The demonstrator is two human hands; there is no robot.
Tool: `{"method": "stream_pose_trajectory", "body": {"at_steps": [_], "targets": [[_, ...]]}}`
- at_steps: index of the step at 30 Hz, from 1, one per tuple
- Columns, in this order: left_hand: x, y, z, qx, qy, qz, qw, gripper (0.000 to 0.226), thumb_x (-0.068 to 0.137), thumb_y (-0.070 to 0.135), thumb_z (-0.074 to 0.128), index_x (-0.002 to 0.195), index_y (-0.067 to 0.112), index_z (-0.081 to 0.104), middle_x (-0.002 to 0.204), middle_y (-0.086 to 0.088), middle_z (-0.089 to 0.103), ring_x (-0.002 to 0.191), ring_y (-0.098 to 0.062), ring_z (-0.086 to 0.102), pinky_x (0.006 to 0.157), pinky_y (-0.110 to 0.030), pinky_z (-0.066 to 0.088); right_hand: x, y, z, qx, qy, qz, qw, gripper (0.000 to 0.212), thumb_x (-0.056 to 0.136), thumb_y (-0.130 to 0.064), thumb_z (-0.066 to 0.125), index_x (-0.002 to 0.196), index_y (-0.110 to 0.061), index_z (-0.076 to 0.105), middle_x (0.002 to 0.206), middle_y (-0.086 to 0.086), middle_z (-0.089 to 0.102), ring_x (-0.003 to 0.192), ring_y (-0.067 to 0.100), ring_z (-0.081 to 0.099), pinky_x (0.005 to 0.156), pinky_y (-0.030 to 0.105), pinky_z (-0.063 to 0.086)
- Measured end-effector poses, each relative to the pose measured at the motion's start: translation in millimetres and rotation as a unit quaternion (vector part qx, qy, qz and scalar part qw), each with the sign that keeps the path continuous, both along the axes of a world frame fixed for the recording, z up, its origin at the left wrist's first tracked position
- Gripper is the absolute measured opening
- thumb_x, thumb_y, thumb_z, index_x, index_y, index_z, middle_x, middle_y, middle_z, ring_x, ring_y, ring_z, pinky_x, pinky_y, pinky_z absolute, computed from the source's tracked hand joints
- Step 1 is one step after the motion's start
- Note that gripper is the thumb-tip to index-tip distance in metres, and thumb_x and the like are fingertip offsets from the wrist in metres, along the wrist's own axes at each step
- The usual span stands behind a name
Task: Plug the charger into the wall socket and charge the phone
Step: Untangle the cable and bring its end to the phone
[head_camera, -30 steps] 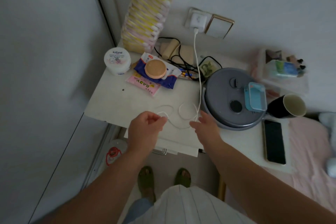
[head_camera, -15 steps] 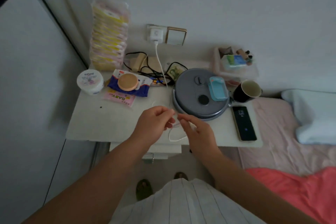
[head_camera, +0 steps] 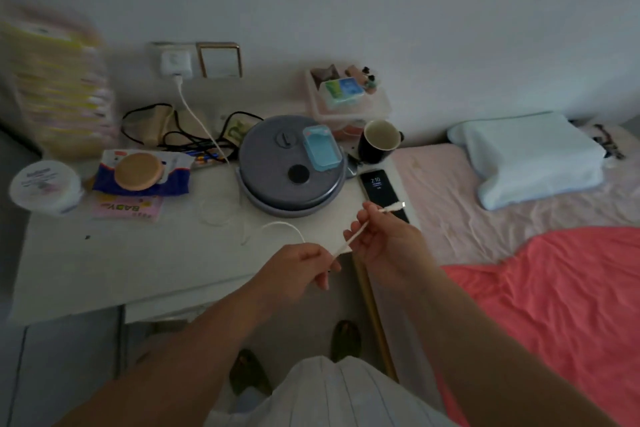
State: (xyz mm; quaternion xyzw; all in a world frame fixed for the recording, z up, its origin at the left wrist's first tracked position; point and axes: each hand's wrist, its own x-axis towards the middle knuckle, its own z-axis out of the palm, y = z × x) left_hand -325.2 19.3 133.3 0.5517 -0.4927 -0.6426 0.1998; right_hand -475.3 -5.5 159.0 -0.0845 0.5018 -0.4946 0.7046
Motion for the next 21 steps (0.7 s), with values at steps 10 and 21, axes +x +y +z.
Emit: {"method": "stream_pose_trajectory", "body": {"at_steps": [10,21], "targets": [[-120.2,-17.3,-35.1,-0.046,-0.116,-0.042,0.991,0.024,0.087,0.034,0.053,0.064,0.033,0.055,0.061,0.007,0.054,0.056,-0.006,0.048,0.058,-0.021,0.038,-108.3,-36.4,-22.3,0.019,0.258,0.143,0.955,0.020,0.095,-0.020,0.039,0.092,-0.010,0.056,0.058,0.001,0.041,0.046,0.009,0.032,0.045,0.022,0.028],[-197.4,-47.8,-79.2,0.016,-0.196,-0.009,0.980,0.013,0.086,0.033,0.054,0.073,0.034,0.058,0.077,0.005,0.064,0.073,-0.009,0.059,0.065,-0.023,0.043,-214.9,-79.0,-79.5,0.054,0.250,0.193,0.947,0.021,0.093,-0.016,0.043,0.084,-0.009,0.061,0.065,0.002,0.047,0.049,0.011,0.035,0.050,0.025,0.032]]}}
